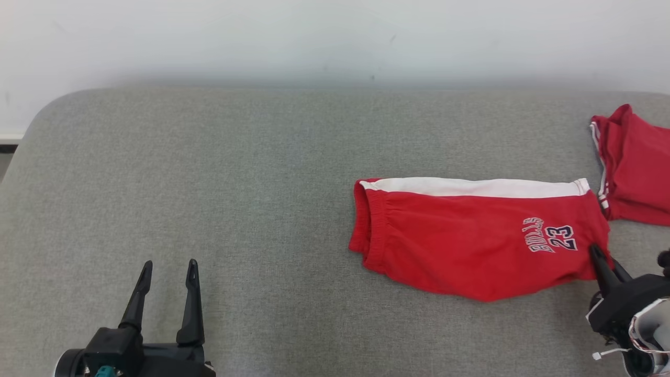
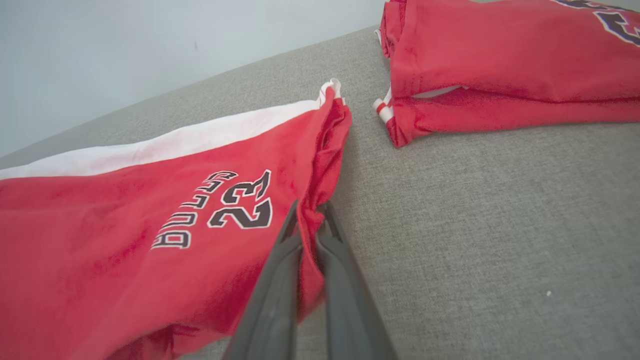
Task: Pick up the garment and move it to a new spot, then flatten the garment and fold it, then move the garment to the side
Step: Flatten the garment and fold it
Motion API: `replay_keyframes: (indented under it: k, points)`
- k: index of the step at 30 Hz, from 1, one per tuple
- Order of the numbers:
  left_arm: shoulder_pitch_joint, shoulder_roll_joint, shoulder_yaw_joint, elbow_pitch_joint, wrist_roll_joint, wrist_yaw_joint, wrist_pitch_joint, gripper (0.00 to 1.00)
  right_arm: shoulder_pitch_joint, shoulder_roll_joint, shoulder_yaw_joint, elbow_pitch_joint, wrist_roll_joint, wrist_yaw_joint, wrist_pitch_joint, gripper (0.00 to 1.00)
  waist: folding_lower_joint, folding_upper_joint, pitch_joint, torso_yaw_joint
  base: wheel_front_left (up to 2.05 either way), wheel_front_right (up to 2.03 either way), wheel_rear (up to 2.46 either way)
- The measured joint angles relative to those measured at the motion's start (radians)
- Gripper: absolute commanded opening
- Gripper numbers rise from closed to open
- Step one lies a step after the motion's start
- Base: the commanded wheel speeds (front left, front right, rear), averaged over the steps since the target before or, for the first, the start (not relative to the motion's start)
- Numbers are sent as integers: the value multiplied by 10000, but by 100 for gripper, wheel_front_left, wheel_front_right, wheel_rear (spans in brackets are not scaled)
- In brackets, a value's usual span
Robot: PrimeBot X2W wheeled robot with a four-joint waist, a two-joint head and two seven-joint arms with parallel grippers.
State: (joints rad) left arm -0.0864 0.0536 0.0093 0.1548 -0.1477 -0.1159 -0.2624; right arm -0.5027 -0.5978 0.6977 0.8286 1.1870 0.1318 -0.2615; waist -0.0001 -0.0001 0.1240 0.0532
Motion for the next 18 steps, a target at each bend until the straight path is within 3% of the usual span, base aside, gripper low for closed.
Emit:
replay_keyframes:
  k: [9,18]
  points:
    - [40,12,52,44,75,-75,0,100,-215,575,-635,-1254,-1707,0,-2,0,0,1,-281,-129,0,0,0]
    - [38,2,-15,44,144,-82,0,100,-208,1597,-270,-2508,-3033,0,121,0,0,1,-341,272,0,0,0]
